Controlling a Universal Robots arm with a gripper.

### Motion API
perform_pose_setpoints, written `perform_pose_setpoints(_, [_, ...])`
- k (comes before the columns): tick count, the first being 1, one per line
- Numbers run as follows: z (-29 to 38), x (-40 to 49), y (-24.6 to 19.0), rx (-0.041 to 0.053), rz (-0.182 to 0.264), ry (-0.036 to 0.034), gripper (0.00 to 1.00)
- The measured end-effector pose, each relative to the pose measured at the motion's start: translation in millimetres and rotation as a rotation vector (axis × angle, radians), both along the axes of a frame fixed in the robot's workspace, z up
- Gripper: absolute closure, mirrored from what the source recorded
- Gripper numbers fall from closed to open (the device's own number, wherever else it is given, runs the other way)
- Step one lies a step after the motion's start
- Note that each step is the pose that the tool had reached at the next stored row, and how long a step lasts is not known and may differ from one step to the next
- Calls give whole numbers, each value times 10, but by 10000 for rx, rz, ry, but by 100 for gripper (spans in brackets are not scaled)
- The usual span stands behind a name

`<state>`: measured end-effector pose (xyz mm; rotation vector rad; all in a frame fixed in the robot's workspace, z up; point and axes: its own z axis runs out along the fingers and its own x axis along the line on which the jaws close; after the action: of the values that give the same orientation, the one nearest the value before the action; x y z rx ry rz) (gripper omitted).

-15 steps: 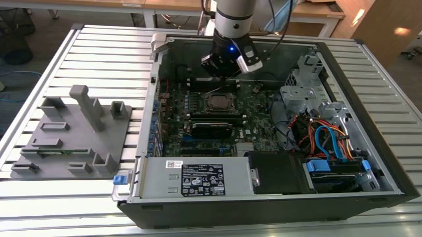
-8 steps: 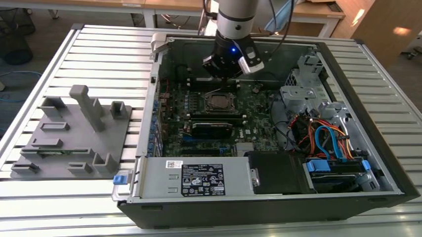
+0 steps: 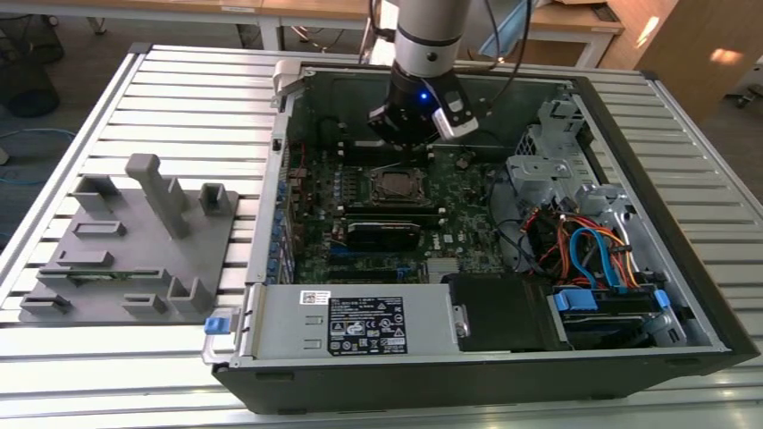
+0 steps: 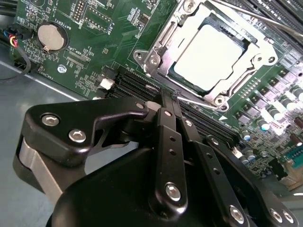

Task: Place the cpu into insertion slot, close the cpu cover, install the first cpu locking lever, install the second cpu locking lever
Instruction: 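Install the first cpu locking lever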

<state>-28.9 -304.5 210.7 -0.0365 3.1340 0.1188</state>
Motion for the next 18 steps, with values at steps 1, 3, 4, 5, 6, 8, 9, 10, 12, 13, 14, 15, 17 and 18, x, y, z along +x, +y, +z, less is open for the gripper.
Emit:
perform_pose_setpoints(1, [-13, 3, 0, 0, 0, 0, 90])
perform_pose_setpoints(3, [-39, 8, 0, 1, 0, -1, 90])
perform_pose_setpoints(4, [-51, 10, 0, 2, 0, -1, 90])
perform_pose_setpoints(5, [-63, 12, 0, 2, 0, -1, 90])
perform_pose_setpoints(6, [-74, 15, 0, 1, 0, 0, 90])
perform_pose_setpoints(8, [-94, 19, 0, 2, 0, -1, 90])
perform_pose_setpoints(9, [-100, 20, 0, 2, -1, -1, 90])
perform_pose_setpoints(10, [-106, 21, 0, 0, -1, 0, 90])
perform_pose_setpoints(12, [-116, 23, 0, 1, 0, 0, 90])
perform_pose_setpoints(13, [-116, 24, 0, 0, 0, 0, 90])
perform_pose_setpoints(14, [-116, 24, 0, -1, 0, 0, 90])
perform_pose_setpoints(15, [-117, 24, 0, 0, -1, 0, 90])
perform_pose_setpoints(17, [-114, 24, 0, 0, -1, 0, 90])
perform_pose_setpoints(18, [-110, 24, 0, 1, -1, -1, 90])
